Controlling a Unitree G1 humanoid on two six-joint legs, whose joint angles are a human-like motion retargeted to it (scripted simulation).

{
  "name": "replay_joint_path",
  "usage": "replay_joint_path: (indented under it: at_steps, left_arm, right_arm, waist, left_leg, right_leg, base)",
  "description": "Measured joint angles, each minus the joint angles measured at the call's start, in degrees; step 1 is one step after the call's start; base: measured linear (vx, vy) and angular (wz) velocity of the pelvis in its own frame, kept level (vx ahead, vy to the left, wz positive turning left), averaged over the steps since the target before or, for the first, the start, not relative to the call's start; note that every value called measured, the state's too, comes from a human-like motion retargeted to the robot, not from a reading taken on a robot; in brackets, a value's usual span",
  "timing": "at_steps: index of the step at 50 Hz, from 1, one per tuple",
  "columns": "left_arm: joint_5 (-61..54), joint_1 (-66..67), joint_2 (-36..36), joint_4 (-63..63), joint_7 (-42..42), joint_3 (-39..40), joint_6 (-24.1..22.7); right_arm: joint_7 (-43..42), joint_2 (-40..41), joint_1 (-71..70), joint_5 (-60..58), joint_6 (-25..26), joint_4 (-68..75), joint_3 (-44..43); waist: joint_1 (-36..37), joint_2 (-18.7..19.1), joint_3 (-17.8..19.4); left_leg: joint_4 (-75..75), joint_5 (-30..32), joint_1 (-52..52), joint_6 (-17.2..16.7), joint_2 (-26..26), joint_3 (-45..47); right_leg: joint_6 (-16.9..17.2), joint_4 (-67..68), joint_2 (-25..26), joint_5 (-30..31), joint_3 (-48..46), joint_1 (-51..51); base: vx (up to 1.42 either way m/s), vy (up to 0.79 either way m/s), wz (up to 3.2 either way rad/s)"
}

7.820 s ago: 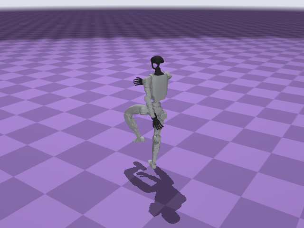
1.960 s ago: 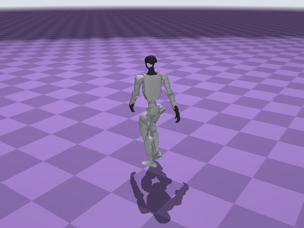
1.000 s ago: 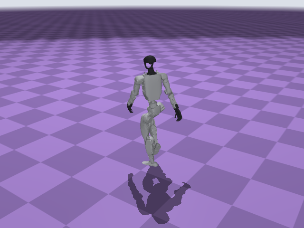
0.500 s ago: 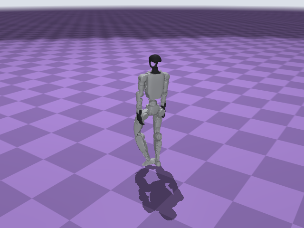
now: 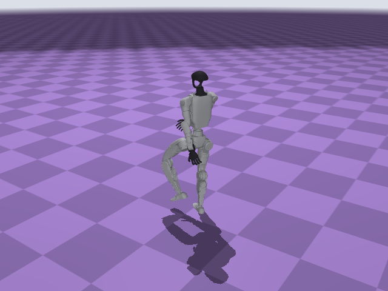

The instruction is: In place motions

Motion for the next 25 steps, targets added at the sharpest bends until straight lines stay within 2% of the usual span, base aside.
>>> replay_joint_path:
  at_steps: [3,5,7,8,10,11,12,13,15,19,22,25]
  left_arm:
    - [0.0,-4.7,0.3,-0.6,1.8,-5.0,-1.3]
    - [0.5,-10.0,1.2,-1.0,4.0,-9.6,-1.7]
    - [1.2,-14.9,1.9,-1.8,5.5,-13.7,-1.8]
    - [1.1,-17.8,2.0,-2.4,5.6,-15.7,-1.5]
    - [-0.3,-26.4,2.2,-4.6,3.9,-19.4,-0.5]
    - [-1.1,-30.7,1.8,-7.3,3.4,-20.5,-0.5]
    - [-2.0,-34.7,1.4,-10.4,2.7,-21.6,-0.7]
    - [-3.1,-37.8,1.1,-14.2,2.0,-22.8,-1.4]
    - [-6.1,-43.5,1.8,-21.7,0.1,-25.5,-2.1]
    - [-4.1,-49.9,4.3,-34.1,2.0,-20.9,-3.8]
    - [-6.6,-52.5,3.1,-40.0,4.5,-22.2,-6.4]
    - [-9.0,-53.5,1.7,-42.9,6.1,-23.3,-8.2]
  right_arm:
    - [1.4,-0.7,6.7,-2.4,0.7,5.9,-1.1]
    - [2.4,-2.3,12.4,-5.6,1.9,11.9,-3.5]
    - [3.3,-5.1,17.4,-8.4,3.8,17.9,-6.3]
    - [3.8,-6.7,19.8,-10.1,5.3,21.1,-8.0]
    - [4.4,-9.4,22.4,-11.9,9.6,26.2,-12.2]
    - [4.0,-10.8,23.4,-10.8,10.8,28.1,-14.5]
    - [3.6,-12.3,24.5,-9.4,11.7,29.9,-16.7]
    - [3.2,-14.1,25.8,-7.5,11.7,31.6,-18.4]
    - [3.3,-17.2,29.1,-3.8,12.5,33.2,-20.4]
    - [-0.5,-19.5,33.1,-0.7,15.2,34.5,-23.2]
    - [-1.0,-20.7,36.2,2.6,13.9,36.0,-26.5]
    - [0.4,-20.8,38.7,3.1,15.2,37.0,-27.8]
  waist:
    - [-5.1,1.6,-3.6]
    - [-8.9,3.9,-5.5]
    - [-13.3,6.0,-7.2]
    - [-15.7,7.5,-8.2]
    - [-16.9,9.9,-6.5]
    - [-17.8,10.4,-3.4]
    - [-18.6,11.2,-0.6]
    - [-19.2,12.3,1.5]
    - [-21.1,15.2,4.4]
    - [-31.6,19.4,7.1]
    - [-33.3,21.5,7.1]
    - [-32.7,20.5,6.5]
  left_leg:
    - [-22.3,2.5,14.1,-0.3,-7.4,-1.5]
    - [-46.4,-0.8,27.6,-4.9,-12.5,-1.8]
    - [-59.4,-7.5,35.3,-3.2,-12.3,5.6]
    - [-63.5,-6.1,35.9,-2.6,-12.7,4.4]
    - [-65.2,-3.4,33.2,-3.4,-10.0,0.6]
    - [-64.8,-2.7,32.5,-3.8,-8.6,-1.1]
    - [-64.5,-2.2,32.0,-4.0,-7.4,-2.6]
    - [-64.5,-1.9,31.8,-4.0,-6.6,-3.4]
    - [-63.1,-1.5,30.0,-4.4,-3.7,-5.0]
    - [-60.9,-1.0,23.3,-3.8,-1.0,-9.5]
    - [-60.5,-1.2,21.0,-3.1,0.3,-9.6]
    - [-60.7,-2.3,22.0,-1.3,-0.5,-9.9]
  right_leg:
    - [1.6,-0.3,0.3,-0.8,-4.1,1.1]
    - [2.8,1.6,2.3,-1.3,-7.1,1.2]
    - [4.4,4.6,3.4,1.4,-11.4,0.4]
    - [5.7,6.9,3.5,5.3,-14.8,-0.7]
    - [9.7,20.1,1.7,18.4,-17.6,-8.0]
    - [10.9,29.8,0.7,22.4,-16.0,-13.4]
    - [12.0,39.0,0.3,24.4,-14.3,-18.6]
    - [13.2,47.5,1.2,22.4,-12.3,-23.7]
    - [12.1,63.7,-1.4,18.7,-14.6,-32.8]
    - [9.7,83.0,-5.6,13.9,-17.6,-51.6]
    - [7.3,88.2,-6.8,11.8,-19.2,-61.4]
    - [4.5,87.4,-6.3,11.3,-19.0,-63.9]
  base:
    - [0.40,-0.01,0.83]
    - [0.44,-0.06,0.96]
    - [0.39,-0.09,1.45]
    - [0.17,-0.11,1.33]
    - [-0.24,-0.13,0.87]
    - [-0.45,-0.11,0.83]
    - [-0.41,-0.06,0.85]
    - [-0.29,-0.04,0.55]
    - [-0.14,-0.04,0.30]
    - [-0.14,0.04,0.46]
    - [-0.02,0.08,0.15]
    - [0.09,-0.08,-0.29]
